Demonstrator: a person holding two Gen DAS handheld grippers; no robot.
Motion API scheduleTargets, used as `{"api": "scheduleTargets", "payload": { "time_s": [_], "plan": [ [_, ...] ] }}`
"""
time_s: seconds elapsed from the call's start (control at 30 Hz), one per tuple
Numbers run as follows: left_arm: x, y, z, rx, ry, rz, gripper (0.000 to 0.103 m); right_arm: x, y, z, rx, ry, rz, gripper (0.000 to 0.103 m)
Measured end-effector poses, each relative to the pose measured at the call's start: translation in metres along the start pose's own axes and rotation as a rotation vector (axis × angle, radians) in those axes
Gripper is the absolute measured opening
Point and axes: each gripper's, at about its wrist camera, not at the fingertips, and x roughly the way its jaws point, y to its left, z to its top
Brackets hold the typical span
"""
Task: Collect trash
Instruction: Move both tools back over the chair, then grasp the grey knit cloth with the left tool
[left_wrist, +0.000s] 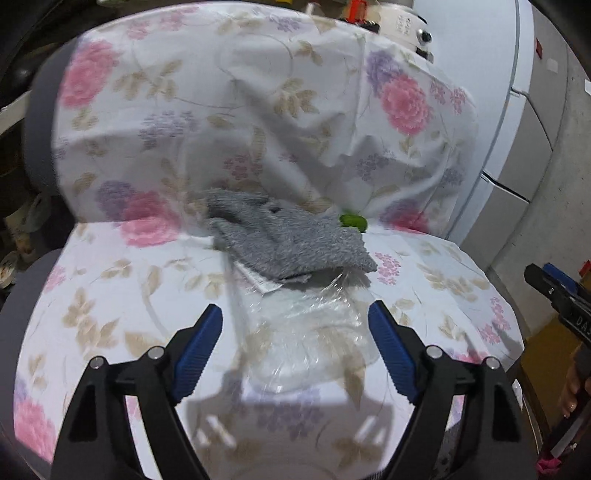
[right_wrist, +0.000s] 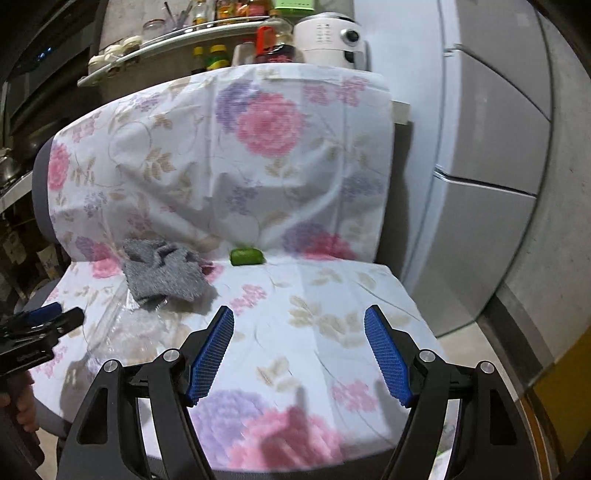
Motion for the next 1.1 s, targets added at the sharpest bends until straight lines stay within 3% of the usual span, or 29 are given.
{"api": "scheduleTargets", "payload": {
  "time_s": [0.13, 0.5, 0.57, 0.6, 0.63, 0.73, 0.87, 1.03, 1.1],
  "plan": [
    [0.031, -0.004, 0.018, 0.041, 0.053, -0.029, 0.054, 0.016, 0.004, 0.007, -0.011, 0.002, 0.014, 0.074],
    [0.11, 0.003, 0.044, 0.049, 0.201, -0.061, 0.052, 0.056, 0.001, 0.007, 0.0, 0.054, 0.039, 0.074],
    [0.113, 0.002, 0.047, 0.056, 0.207, -0.09, 0.034, 0.058, 0.0, 0.006, 0.001, 0.058, 0.038, 0.074],
    [0.113, 0.0, 0.049, 0.064, 0.203, -0.09, 0.02, 0.059, 0.0, 0.005, 0.001, 0.06, 0.036, 0.074],
    [0.112, -0.002, 0.051, 0.074, 0.194, -0.088, 0.008, 0.059, -0.001, 0.005, 0.001, 0.06, 0.034, 0.074],
    [0.091, -0.011, 0.065, 0.102, 0.095, -0.083, 0.006, 0.055, -0.003, 0.004, 0.004, 0.054, 0.029, 0.074],
    [0.025, -0.02, 0.087, 0.101, -0.094, -0.103, 0.006, 0.044, -0.008, 0.004, 0.01, 0.039, 0.026, 0.074],
    [-0.044, -0.023, 0.094, 0.08, -0.22, -0.153, 0.006, 0.027, -0.007, 0.006, 0.014, 0.015, 0.035, 0.074],
    [-0.057, -0.023, 0.092, 0.068, -0.23, -0.183, 0.006, 0.022, -0.004, 0.006, 0.011, 0.013, 0.043, 0.074]
  ]
}}
